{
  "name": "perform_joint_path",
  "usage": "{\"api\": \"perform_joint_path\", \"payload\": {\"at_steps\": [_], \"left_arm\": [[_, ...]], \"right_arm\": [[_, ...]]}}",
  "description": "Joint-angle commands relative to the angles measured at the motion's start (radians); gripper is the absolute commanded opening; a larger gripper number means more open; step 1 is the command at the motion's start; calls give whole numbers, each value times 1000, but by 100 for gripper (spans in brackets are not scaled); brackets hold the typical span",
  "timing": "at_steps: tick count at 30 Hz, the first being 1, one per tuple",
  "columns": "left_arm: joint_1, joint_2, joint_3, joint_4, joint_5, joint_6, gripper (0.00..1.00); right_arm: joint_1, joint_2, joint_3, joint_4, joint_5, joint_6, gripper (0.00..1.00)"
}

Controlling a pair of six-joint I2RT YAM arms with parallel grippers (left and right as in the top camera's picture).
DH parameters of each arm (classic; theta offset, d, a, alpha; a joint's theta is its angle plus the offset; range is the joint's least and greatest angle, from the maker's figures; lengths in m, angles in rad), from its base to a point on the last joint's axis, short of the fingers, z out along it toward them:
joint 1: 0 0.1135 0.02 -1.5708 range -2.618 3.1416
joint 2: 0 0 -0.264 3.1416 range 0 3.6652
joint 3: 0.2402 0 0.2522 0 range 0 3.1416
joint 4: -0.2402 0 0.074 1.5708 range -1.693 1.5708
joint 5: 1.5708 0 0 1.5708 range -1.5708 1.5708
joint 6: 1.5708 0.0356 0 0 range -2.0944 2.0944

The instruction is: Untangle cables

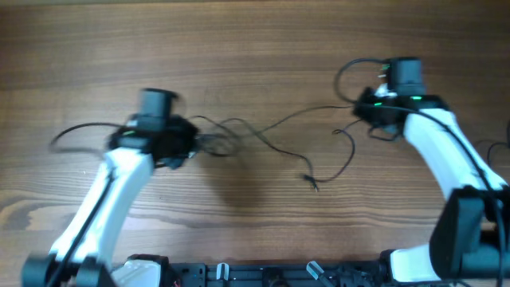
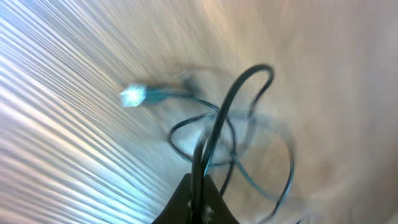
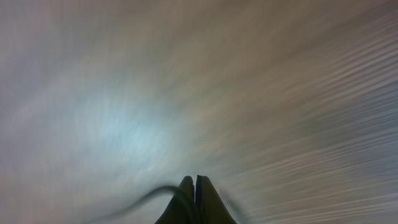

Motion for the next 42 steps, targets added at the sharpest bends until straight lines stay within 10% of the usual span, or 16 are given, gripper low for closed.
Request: {"api": "perform_joint_path", "payload": {"at_steps": [1, 11, 24, 29, 36, 42], "left_arm": [[253, -143, 2, -57, -10, 93, 4], [580, -215, 2, -92, -10, 119, 4], [395, -190, 2, -17, 436, 438, 4], [229, -190, 2, 30, 525, 566, 4], [41, -190, 2, 118, 525, 629, 4], [-36, -190, 2, 158, 526, 669, 4]], "right_arm": [[-180, -142, 66, 2, 55, -58, 4], [-515, -280, 71, 3, -41, -65, 4], [-388, -279, 69, -31, -327, -73, 6], [-241, -272, 69, -105, -325, -110, 20], [-32, -236, 69, -195, -488, -434, 74], [89, -174, 69, -200, -713, -631, 92]]}}
